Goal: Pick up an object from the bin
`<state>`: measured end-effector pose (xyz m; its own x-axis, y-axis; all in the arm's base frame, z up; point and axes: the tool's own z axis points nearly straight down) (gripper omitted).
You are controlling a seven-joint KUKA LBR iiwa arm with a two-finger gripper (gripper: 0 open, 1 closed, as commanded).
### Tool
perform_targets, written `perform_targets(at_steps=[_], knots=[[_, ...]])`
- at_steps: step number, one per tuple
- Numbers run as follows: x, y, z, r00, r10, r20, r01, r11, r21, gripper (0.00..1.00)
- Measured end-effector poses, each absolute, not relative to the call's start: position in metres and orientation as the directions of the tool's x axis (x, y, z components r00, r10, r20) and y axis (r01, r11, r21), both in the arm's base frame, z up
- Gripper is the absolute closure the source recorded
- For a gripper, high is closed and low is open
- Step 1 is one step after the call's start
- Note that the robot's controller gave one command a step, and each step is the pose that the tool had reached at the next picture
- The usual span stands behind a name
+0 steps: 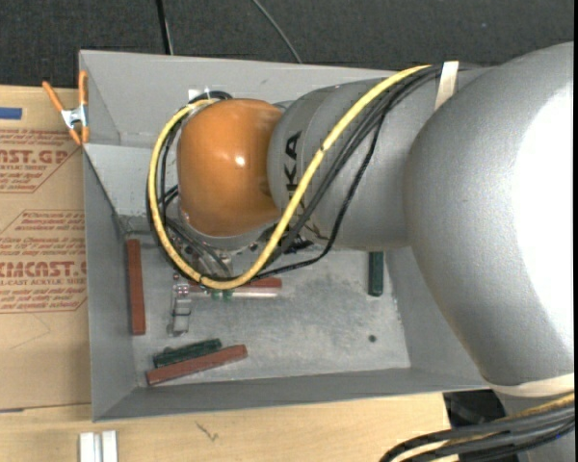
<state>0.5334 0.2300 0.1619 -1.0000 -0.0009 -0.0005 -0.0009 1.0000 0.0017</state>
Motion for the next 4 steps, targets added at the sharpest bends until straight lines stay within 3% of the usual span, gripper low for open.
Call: perform_targets(at_steps=[1,2,3,4], knots=[[0.503,0.202,0.109,-1.0,-0.028,-0.005,-0.028,1.0,0.004,0.0],[0.496,0.204,0.07,-0.981,-0.193,0.001,-0.193,0.981,0.001,1.0],[0.496,0.204,0.07,-0.981,-0.193,0.001,-0.193,0.981,0.002,1.0],[0.498,0.202,0.231,-0.985,-0.172,-0.003,-0.172,0.985,0.001,1.0]])
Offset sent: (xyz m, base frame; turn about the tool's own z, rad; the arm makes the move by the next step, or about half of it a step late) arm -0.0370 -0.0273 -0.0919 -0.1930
